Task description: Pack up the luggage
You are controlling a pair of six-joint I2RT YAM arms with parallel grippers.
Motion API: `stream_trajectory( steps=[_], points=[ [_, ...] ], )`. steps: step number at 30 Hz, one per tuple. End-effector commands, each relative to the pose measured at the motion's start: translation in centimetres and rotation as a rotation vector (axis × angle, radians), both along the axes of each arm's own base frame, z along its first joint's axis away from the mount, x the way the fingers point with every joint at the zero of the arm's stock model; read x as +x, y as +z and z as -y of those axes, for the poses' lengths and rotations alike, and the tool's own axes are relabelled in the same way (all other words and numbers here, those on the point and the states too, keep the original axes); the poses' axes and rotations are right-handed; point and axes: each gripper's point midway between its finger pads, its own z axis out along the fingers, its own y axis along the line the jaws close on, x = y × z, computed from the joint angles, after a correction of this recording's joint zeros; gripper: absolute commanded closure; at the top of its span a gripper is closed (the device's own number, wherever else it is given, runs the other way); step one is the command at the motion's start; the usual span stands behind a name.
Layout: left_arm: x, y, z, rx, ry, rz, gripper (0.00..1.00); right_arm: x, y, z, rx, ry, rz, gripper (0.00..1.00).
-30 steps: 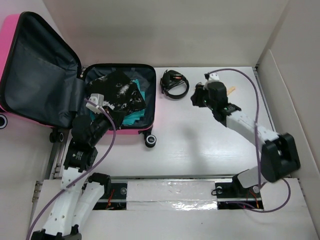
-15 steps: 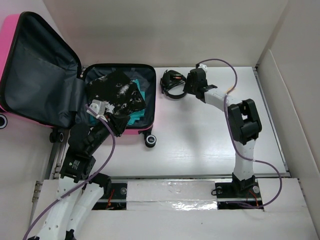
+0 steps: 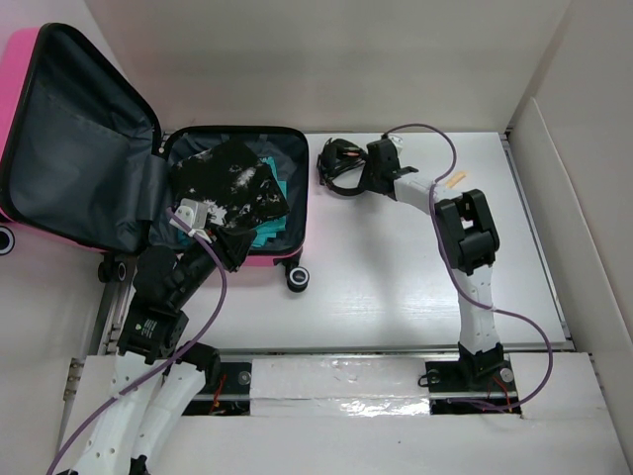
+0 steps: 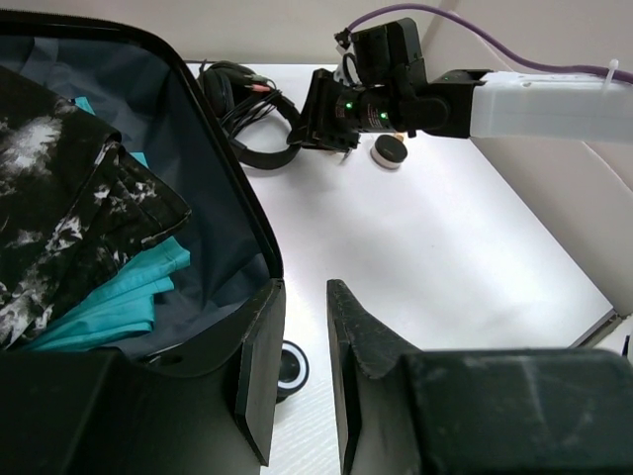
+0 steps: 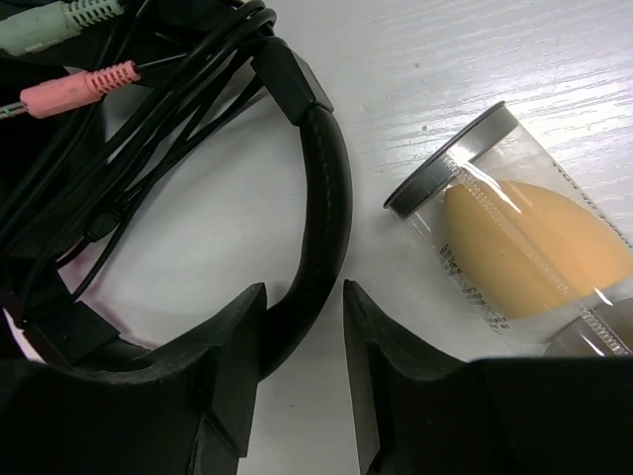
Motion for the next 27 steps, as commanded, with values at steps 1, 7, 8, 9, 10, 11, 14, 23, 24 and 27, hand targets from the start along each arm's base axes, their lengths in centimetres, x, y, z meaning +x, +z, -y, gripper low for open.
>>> stream_trajectory(
  steps=[1,7,8,9,10,11,14,23,24,27],
  points=[
    [-0.2,2.1,0.0,-0.011,-0.005,0.067,0.79,0.5,1.2,-1.5,0.048,0.025,0.017,0.61],
    [-0.1,2.1,-0.1,-0.011,0.003,0.064,0.78,1.0,1.2,-1.9,0.081,0.057,0.032,0.79],
    [0.0,2.0,-0.1,-0.010,0.004,0.059,0.77,0.9,1.2,-2.0,0.086,0.061,0.035,0.85],
    [0.0,2.0,-0.1,-0.010,0.004,0.059,0.77,1.0,1.5,-2.2,0.095,0.065,0.045,0.88],
    [0.1,1.8,-0.2,-0.008,0.010,0.055,0.77,1.2,1.9,-2.6,0.111,0.080,0.058,0.90],
    [0.1,1.8,-0.2,-0.008,0.012,0.056,0.77,1.5,2.3,-2.3,0.123,0.075,0.066,0.97],
    [0.2,1.9,-0.2,-0.009,0.017,0.058,0.76,2.0,5.0,-2.8,0.176,0.084,0.152,1.00],
    [0.5,1.6,-0.4,-0.004,0.029,0.046,0.76,1.2,14.0,-1.8,0.274,0.055,0.360,1.00],
    [0.5,1.6,-0.4,-0.004,0.029,0.046,0.74,0.9,14.7,-1.4,0.269,0.047,0.377,1.00],
    [0.5,1.6,-0.4,-0.005,0.030,0.048,0.73,0.2,17.0,0.2,0.250,0.011,0.424,1.00]
  ],
)
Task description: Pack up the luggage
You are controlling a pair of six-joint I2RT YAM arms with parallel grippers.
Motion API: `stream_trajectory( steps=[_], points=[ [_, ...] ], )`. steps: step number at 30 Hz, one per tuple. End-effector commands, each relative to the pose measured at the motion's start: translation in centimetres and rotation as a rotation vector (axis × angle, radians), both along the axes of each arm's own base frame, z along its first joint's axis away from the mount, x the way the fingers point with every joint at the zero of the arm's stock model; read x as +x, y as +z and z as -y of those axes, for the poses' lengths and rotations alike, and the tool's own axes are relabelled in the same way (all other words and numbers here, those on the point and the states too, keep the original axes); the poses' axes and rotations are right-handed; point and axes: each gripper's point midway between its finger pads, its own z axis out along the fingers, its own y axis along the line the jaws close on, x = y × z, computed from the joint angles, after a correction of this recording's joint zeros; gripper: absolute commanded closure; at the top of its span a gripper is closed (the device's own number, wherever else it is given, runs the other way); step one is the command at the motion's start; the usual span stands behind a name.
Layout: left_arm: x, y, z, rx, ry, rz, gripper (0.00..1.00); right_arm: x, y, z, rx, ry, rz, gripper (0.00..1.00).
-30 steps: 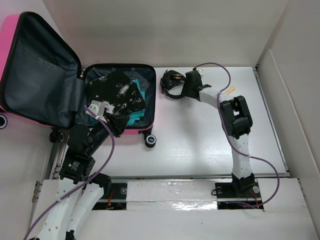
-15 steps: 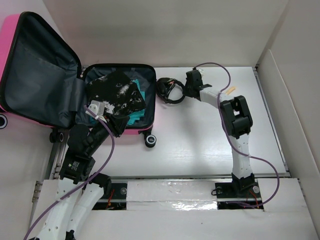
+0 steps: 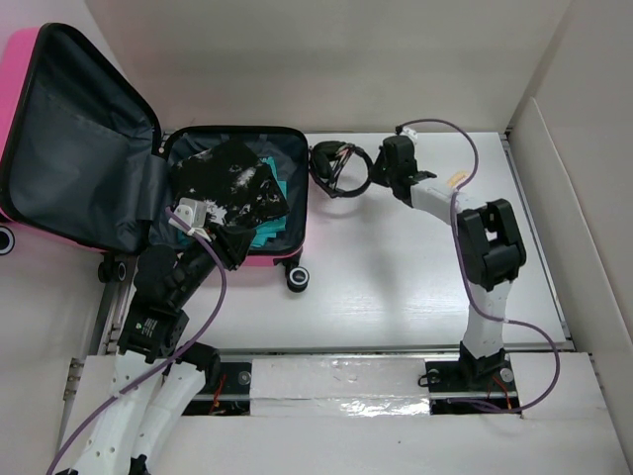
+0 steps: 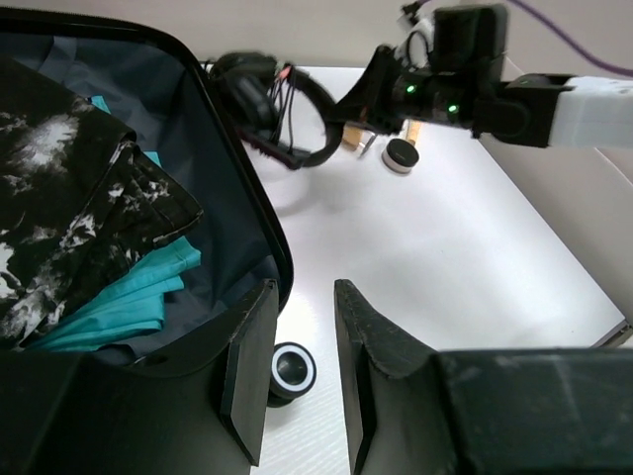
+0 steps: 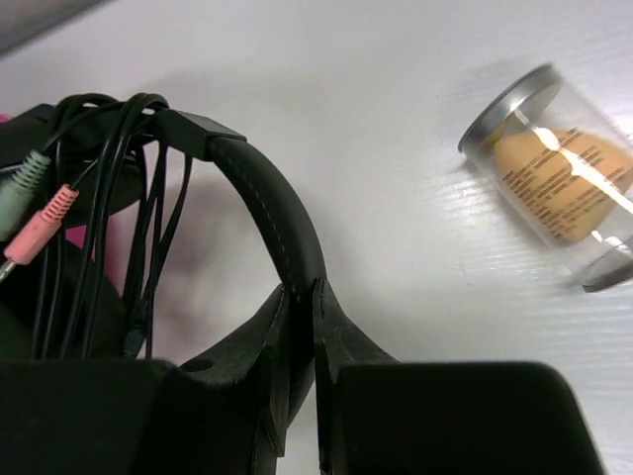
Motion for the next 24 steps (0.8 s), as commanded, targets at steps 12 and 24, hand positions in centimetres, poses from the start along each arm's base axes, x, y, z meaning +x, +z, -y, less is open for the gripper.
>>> stream_trajectory(
  steps=[12,24],
  points=[
    [0.3,1.7,0.0,-0.016,0.009,0.045,0.71,-0.7,19.1,-3.1,0.082,0.088,0.416,1.00],
    [0.5,2.0,-1.2,-0.023,0.079,0.048,0.70,-3.8,15.7,-21.0,0.051,0.462,0.349,1.00]
  ],
)
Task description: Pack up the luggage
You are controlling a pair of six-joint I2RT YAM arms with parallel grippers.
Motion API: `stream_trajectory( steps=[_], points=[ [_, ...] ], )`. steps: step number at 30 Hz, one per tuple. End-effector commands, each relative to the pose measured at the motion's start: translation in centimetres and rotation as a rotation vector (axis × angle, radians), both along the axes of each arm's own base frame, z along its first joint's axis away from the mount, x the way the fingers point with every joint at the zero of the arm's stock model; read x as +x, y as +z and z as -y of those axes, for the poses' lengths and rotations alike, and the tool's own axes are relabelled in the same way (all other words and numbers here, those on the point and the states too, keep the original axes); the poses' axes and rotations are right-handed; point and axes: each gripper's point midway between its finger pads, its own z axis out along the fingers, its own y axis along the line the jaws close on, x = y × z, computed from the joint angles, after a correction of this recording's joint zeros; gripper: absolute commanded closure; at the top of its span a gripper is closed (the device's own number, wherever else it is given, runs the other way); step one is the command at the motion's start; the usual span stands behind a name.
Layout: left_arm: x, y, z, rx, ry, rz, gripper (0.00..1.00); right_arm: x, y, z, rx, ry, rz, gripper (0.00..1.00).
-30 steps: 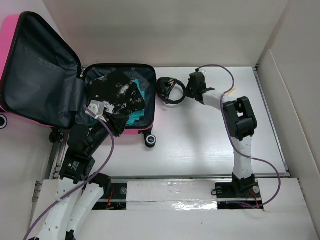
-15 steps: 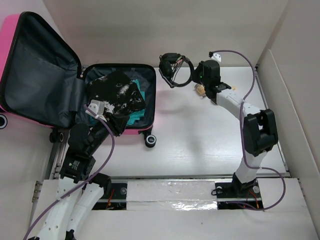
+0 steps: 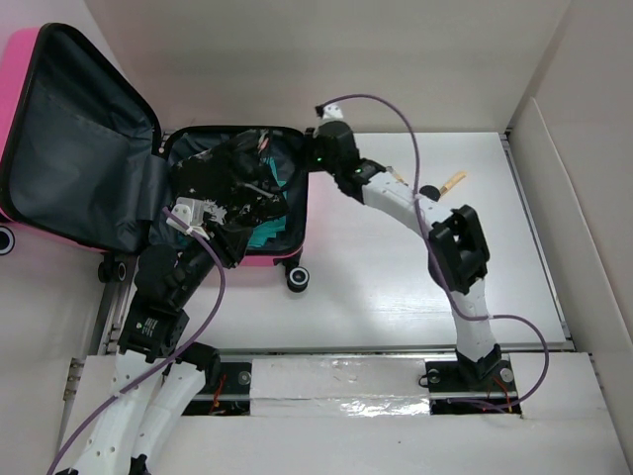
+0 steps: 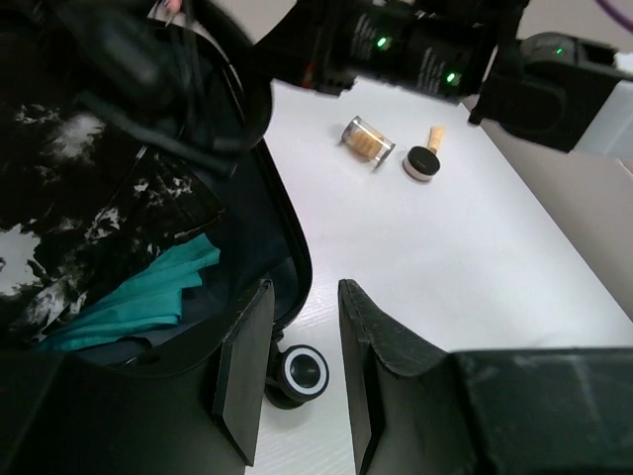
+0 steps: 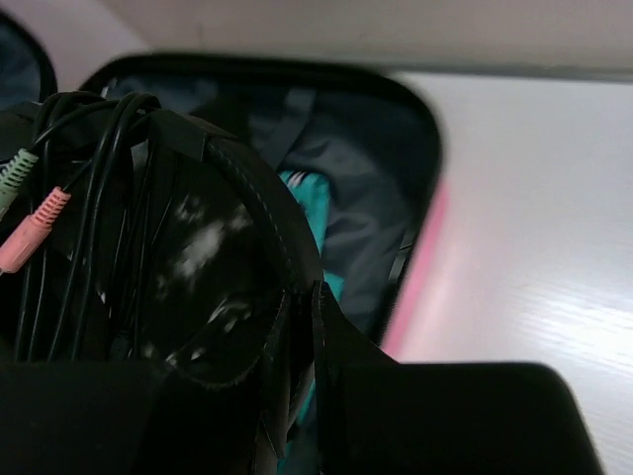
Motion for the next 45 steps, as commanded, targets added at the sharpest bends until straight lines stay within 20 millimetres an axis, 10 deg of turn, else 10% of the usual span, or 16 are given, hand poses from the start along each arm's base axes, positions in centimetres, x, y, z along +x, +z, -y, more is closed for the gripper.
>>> stream_trajectory(
  steps=[1,10,17,23,27,31,32,35,37,41,45],
  points=[
    [0.0,2.3,-0.4,-0.026,0.020,0.061,0.70,-1.9,1.9,-3.6,0.008,0.094,0.039,1.00],
    [0.0,2.3,-0.2,-0.025,0.009,0.058,0.70,-6.2,-5.2,-6.8,-0.137,0.181,-0.052,1.00],
    [0.1,2.1,0.0,-0.025,0.002,0.052,0.70,-6.8,-5.3,-4.8,-0.168,0.099,-0.048,1.00],
    [0.2,2.0,0.0,-0.022,0.005,0.048,0.70,-7.2,-5.0,-5.1,-0.184,0.148,-0.035,0.47],
    [0.1,2.1,-0.2,-0.024,0.012,0.054,0.70,-7.4,-1.2,-4.2,-0.151,0.195,0.029,0.43],
    [0.0,2.1,-0.2,-0.024,0.011,0.055,0.70,-4.8,2.7,0.7,-0.070,0.212,0.116,0.46],
    [0.0,2.2,-0.2,-0.025,0.011,0.057,0.70,-4.5,3.2,2.0,-0.059,0.217,0.123,0.62],
    [0.1,2.1,-0.4,-0.023,0.020,0.056,0.70,-0.6,1.3,9.0,-0.096,0.111,0.090,1.00],
    [0.1,2.2,-0.4,-0.024,0.017,0.059,0.70,1.2,-0.6,13.3,-0.146,0.014,0.048,1.00],
    [0.2,2.1,-0.3,-0.022,0.017,0.057,0.70,3.2,-4.2,21.2,-0.302,-0.155,-0.054,0.42],
    [0.2,2.1,-0.2,-0.021,0.012,0.055,0.69,4.5,-6.3,26.3,-0.517,-0.260,-0.101,0.19]
  ],
)
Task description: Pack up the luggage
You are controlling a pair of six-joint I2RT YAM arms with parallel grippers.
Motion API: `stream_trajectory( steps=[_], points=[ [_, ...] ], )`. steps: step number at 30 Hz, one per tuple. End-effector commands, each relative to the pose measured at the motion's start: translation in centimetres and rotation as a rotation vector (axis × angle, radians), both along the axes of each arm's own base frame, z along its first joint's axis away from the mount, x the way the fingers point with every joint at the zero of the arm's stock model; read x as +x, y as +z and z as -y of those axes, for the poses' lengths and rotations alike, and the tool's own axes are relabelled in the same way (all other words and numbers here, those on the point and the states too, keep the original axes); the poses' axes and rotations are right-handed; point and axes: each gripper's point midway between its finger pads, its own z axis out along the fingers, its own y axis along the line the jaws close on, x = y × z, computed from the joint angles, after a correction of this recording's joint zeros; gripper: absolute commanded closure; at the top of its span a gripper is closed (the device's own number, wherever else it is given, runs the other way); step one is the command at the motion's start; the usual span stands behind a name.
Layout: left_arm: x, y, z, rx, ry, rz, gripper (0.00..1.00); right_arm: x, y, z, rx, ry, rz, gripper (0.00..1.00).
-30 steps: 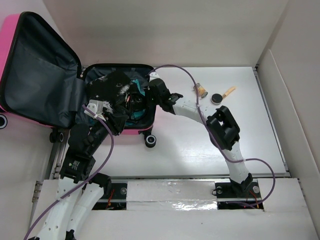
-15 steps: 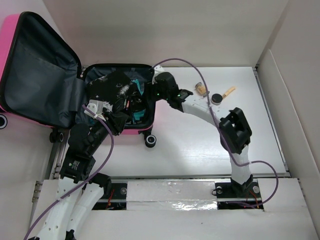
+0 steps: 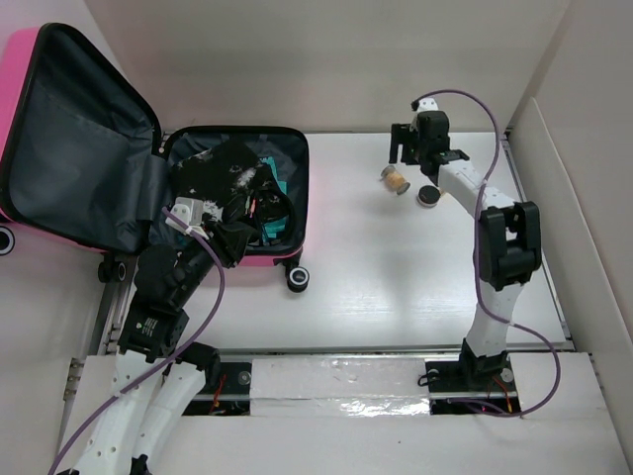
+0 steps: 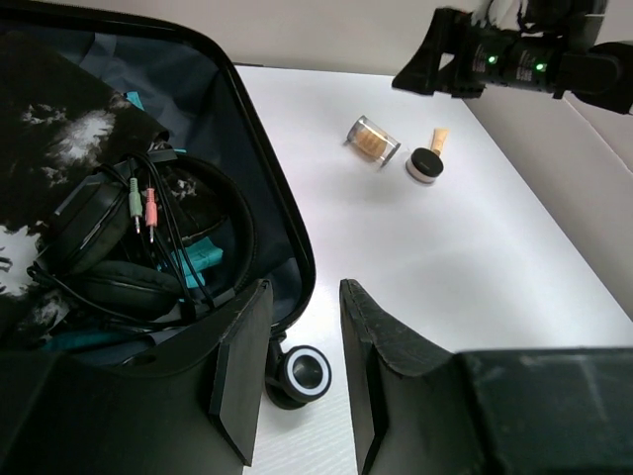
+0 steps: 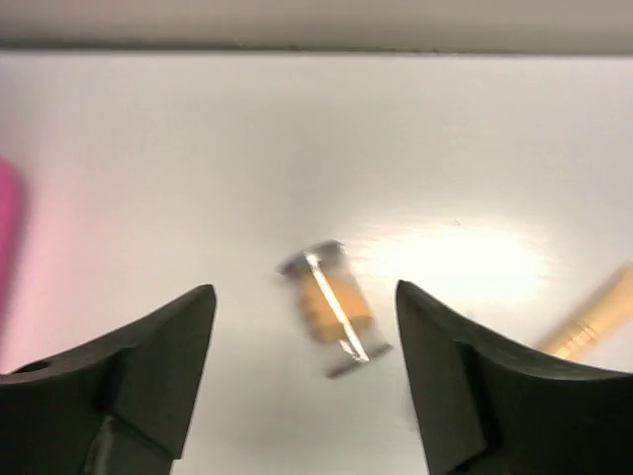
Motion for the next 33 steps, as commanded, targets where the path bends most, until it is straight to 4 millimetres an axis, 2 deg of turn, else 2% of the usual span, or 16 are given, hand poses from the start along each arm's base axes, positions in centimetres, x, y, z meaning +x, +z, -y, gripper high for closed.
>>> stream_trajectory(
  steps=[1,2,6,10,11,14,15,17,19,22,25,26,29,31,32,33],
  points=[
    [0.2,2.1,0.0,-0.021,0.002,0.056,0.69,-0.6,-2.0,0.9,-0.210,0.005,-0.078,0.17],
    [0.2,2.0,0.0,-0.020,0.001,0.054,0.69,-0.5,-3.5,1.0,-0.232,0.009,-0.111,0.15],
    [0.2,2.0,0.1,-0.021,-0.010,0.053,0.51,-0.3,-7.2,0.3,-0.238,0.136,-0.205,0.10],
    [0.5,1.8,0.0,-0.020,-0.002,0.044,0.48,-0.5,-10.4,0.0,-0.225,0.194,-0.314,0.14],
    [0.5,1.7,0.0,-0.021,0.000,0.043,0.48,0.4,-9.7,0.4,-0.218,0.186,-0.297,0.16],
    [0.7,1.7,0.0,-0.017,0.003,0.041,0.48,0.8,-10.0,0.1,-0.203,0.185,-0.294,0.20],
    [0.7,1.7,0.0,-0.018,0.003,0.039,0.48,1.0,-10.1,0.4,-0.185,0.179,-0.297,0.26],
    [0.6,1.7,-0.1,-0.017,0.003,0.040,0.48,1.0,-10.3,-0.4,-0.154,0.208,-0.306,0.31],
    [0.7,1.8,-0.1,-0.019,0.009,0.044,0.48,0.8,-11.5,0.1,-0.149,0.202,-0.350,0.35],
    [0.7,1.7,-0.2,-0.017,0.010,0.043,0.49,0.5,-11.9,0.1,-0.145,0.202,-0.370,0.45],
    [0.6,1.9,-0.1,-0.021,0.006,0.050,0.49,0.4,-11.0,-0.3,-0.111,0.203,-0.325,0.49],
    [0.6,2.1,-0.1,-0.021,0.003,0.053,0.49,0.4,-9.0,-0.5,-0.098,0.204,-0.282,0.50],
    [0.5,2.0,0.0,-0.020,-0.004,0.052,0.49,0.4,-6.1,-1.2,-0.049,0.210,-0.214,0.54],
    [0.5,2.0,0.0,-0.023,-0.003,0.050,0.49,0.2,-2.5,-2.4,0.005,0.258,-0.139,0.54],
    [0.5,2.0,0.0,-0.022,-0.002,0.053,0.49,-0.6,-2.0,-3.9,0.017,0.302,-0.128,0.54],
    [0.5,2.0,0.0,-0.022,-0.003,0.051,0.49,-1.3,0.3,-5.5,0.066,0.344,-0.090,0.54]
  ],
)
